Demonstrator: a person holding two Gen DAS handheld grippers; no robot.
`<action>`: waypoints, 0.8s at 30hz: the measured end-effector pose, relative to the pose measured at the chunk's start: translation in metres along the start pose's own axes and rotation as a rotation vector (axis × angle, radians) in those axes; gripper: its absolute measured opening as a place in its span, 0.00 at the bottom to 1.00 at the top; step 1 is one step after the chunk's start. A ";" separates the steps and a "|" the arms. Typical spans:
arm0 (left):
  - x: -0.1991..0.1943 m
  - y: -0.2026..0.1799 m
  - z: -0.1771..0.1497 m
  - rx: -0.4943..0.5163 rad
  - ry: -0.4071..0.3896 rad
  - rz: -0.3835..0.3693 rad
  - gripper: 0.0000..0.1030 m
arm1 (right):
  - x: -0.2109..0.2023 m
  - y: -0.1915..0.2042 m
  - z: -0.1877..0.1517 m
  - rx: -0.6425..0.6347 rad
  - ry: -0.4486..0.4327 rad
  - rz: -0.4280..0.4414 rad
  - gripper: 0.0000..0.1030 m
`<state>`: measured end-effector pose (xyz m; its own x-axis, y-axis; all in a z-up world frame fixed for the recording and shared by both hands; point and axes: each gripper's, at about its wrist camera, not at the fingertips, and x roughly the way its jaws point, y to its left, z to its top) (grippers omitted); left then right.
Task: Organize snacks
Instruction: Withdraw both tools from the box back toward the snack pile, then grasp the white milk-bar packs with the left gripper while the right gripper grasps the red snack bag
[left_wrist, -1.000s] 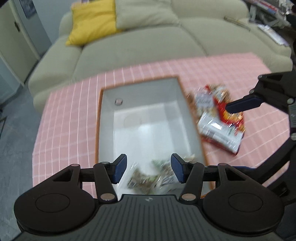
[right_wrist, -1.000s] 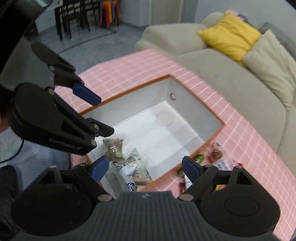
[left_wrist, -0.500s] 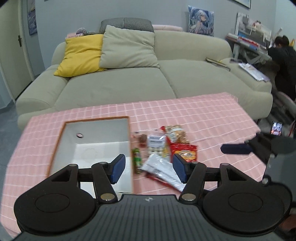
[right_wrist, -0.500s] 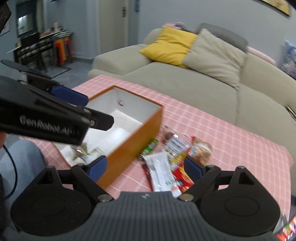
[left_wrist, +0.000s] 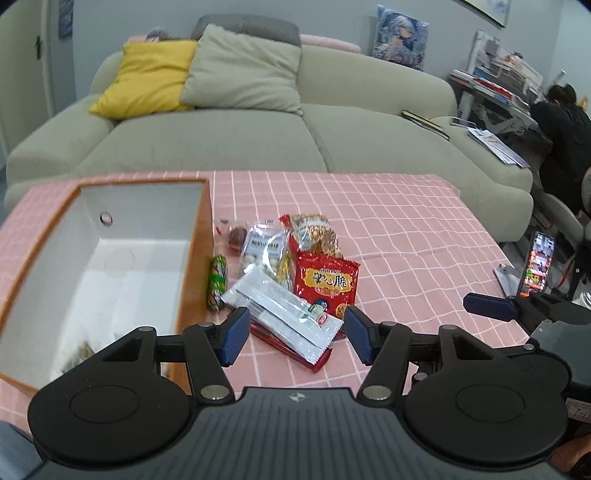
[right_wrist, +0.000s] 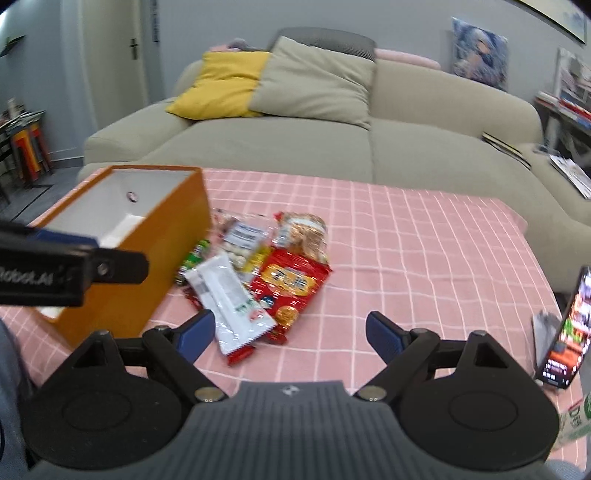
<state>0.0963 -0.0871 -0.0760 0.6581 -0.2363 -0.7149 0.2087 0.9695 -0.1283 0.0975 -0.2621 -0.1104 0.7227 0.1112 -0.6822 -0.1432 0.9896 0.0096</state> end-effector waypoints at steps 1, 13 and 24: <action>0.004 0.001 -0.001 -0.017 0.008 -0.001 0.67 | 0.003 0.000 0.001 -0.010 0.001 -0.002 0.83; 0.064 0.007 0.012 -0.253 0.118 0.070 0.69 | 0.071 -0.011 0.011 -0.033 0.088 0.005 0.75; 0.126 0.015 0.017 -0.421 0.155 0.191 0.79 | 0.135 -0.023 0.019 0.114 0.140 0.057 0.64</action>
<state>0.1946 -0.1033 -0.1564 0.5341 -0.0699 -0.8425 -0.2372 0.9442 -0.2287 0.2109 -0.2678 -0.1887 0.6130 0.1611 -0.7735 -0.0978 0.9869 0.1281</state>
